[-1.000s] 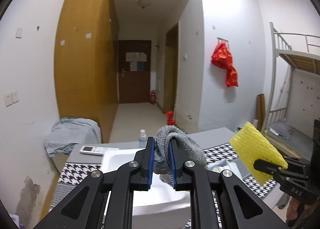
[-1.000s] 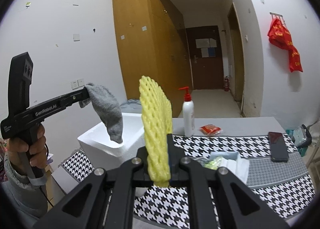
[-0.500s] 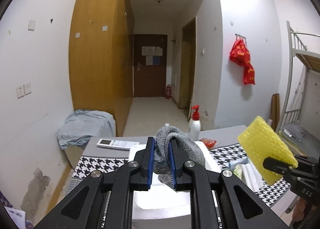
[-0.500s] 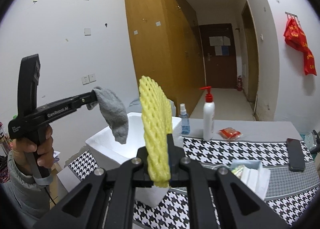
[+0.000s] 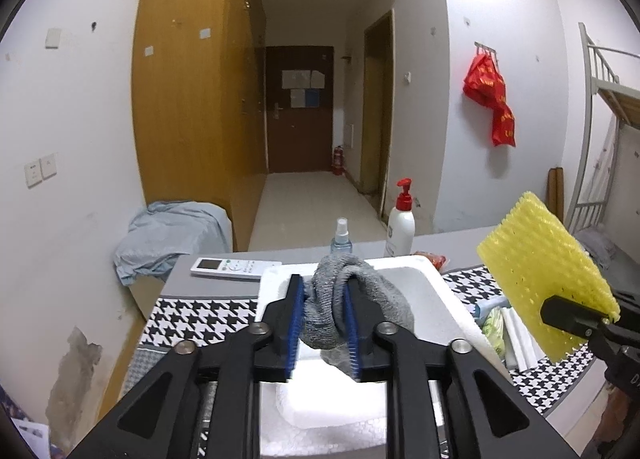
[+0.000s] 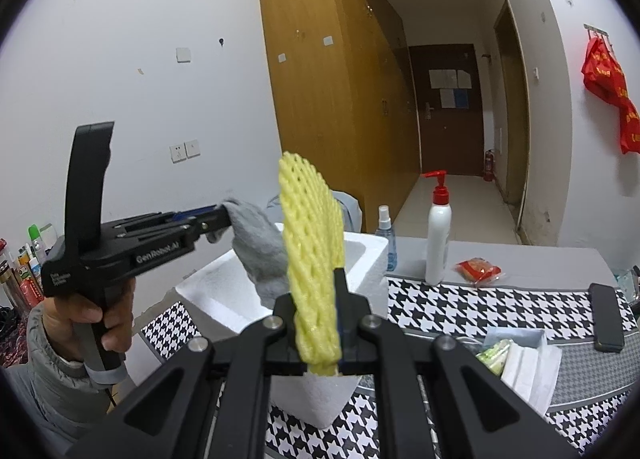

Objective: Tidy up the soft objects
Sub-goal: 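Open the left gripper to drop the grey sock into the foam box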

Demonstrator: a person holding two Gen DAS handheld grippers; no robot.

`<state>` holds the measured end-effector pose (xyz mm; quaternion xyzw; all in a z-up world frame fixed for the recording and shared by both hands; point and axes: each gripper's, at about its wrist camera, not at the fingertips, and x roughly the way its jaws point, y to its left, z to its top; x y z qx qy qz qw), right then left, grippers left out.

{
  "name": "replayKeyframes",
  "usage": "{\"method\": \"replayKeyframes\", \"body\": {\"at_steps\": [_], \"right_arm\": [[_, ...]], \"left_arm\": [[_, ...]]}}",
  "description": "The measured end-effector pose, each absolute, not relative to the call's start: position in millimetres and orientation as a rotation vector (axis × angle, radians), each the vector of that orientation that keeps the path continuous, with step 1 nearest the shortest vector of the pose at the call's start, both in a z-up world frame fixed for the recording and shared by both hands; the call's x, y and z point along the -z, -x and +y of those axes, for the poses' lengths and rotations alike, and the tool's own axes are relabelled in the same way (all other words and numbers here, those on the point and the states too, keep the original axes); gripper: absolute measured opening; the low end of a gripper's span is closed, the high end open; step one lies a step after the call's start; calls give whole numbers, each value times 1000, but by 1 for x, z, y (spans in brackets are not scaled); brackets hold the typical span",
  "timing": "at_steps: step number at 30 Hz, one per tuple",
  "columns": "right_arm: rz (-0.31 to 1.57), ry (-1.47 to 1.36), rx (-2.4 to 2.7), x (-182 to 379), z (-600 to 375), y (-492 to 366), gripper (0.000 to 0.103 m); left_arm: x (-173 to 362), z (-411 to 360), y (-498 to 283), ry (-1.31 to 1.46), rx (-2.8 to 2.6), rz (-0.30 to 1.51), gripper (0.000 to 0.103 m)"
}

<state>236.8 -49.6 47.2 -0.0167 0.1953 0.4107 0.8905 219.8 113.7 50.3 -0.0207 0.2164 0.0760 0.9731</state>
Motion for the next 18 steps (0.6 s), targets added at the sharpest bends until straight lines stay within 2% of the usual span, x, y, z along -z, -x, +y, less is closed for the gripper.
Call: {"method": "replayKeyframes", "body": {"at_steps": [1,2,3,4,7,18], "right_arm": [[406,36,-849,-47,-49,-237,12],[406,36,-849,-47,-48,-237,12],[406,37,-848,-47,-47,-237,12],[408,37,-845,-47,-46,-237,12],[412,41,-843,-46,-43,-237,12],[418,54,-848,-46,-33,-238,12]], "left_arm": [[-49,115,-221,38,-149,435,48],[-48,116,-220,38,-153,429,61],[-46,119,-218,37,-158,423,84],[-47,120,-215,38,-168,408,93],[-49,125,-208,50,-183,381,101],[-48,130,-194,53,-191,372,101]]}}
